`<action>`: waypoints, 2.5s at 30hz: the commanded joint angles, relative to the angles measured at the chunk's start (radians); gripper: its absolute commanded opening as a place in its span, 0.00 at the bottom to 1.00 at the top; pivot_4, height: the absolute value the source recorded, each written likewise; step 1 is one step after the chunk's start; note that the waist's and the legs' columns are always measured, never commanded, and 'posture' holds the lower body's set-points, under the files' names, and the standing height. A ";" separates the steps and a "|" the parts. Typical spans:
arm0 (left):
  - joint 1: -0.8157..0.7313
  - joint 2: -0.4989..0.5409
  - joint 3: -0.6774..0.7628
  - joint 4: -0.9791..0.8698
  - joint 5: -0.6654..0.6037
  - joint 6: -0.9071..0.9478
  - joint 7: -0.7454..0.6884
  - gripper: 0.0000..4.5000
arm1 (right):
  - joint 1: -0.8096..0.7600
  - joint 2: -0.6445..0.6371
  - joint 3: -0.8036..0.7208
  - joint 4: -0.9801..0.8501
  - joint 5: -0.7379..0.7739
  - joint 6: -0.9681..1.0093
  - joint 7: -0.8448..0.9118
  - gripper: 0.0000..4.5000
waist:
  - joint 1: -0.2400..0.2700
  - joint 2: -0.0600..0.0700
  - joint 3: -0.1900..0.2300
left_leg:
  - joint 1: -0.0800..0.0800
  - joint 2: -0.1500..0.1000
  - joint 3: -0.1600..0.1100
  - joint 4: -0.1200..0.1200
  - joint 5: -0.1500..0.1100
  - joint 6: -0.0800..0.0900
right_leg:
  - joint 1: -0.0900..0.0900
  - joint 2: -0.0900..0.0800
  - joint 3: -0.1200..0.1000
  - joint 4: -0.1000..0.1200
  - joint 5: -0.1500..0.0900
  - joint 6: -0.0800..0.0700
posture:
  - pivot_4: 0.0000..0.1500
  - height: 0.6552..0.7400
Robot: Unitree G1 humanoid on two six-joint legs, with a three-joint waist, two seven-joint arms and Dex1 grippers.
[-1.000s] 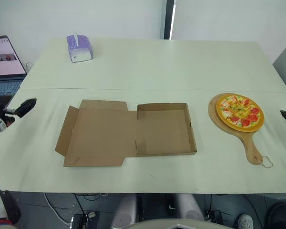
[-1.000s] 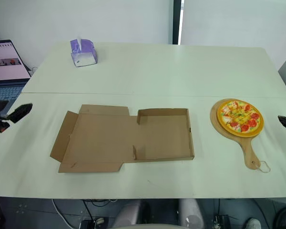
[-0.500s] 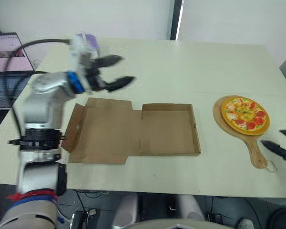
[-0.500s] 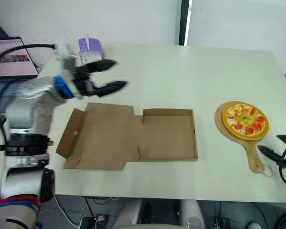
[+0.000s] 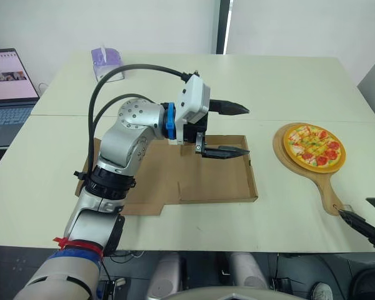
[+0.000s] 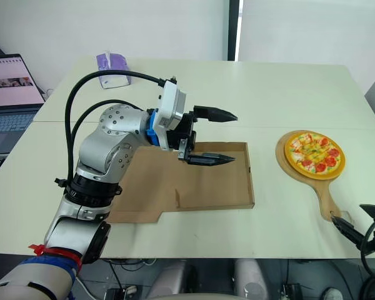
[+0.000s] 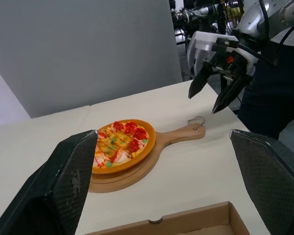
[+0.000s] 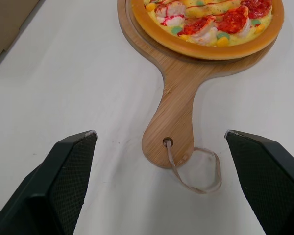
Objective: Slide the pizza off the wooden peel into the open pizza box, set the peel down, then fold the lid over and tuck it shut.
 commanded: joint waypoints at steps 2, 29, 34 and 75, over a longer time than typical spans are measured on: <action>0.011 0.010 0.015 -0.071 0.012 0.012 0.043 1.00 | -0.116 0.012 0.122 0.100 -0.038 -0.025 -0.065 1.00 | 0.001 0.000 0.000 | 0.000 0.000 0.000 0.000 0.000 0.000 | 0.000 0.000 0.000 0.000 0.000 0.000 | 1.00 1.00; 0.060 0.032 0.026 -0.266 -0.038 0.170 0.173 1.00 | -0.387 0.112 0.372 0.447 -0.174 -0.147 -0.199 0.50 | 0.001 -0.002 -0.001 | 0.000 0.000 -0.001 0.001 0.001 -0.001 | 0.001 -0.001 -0.001 0.000 0.003 -0.006 | 1.00 1.00; 0.059 0.040 0.023 -0.271 -0.047 0.178 0.162 1.00 | -0.389 0.132 0.363 0.441 -0.174 -0.145 -0.219 0.36 | 0.001 -0.003 -0.002 | 0.000 0.000 -0.002 0.000 0.000 -0.001 | 0.001 -0.001 -0.001 0.000 0.003 -0.006 | 1.00 1.00; 0.120 0.471 0.338 -0.292 -0.259 0.406 0.092 1.00 | -1.071 -0.020 0.748 0.616 -0.248 -0.552 0.228 0.36 | 0.004 0.005 0.009 | -0.019 -0.002 -0.004 0.003 0.002 -0.003 | -0.020 -0.005 -0.005 0.000 0.004 -0.006 | 1.00 1.00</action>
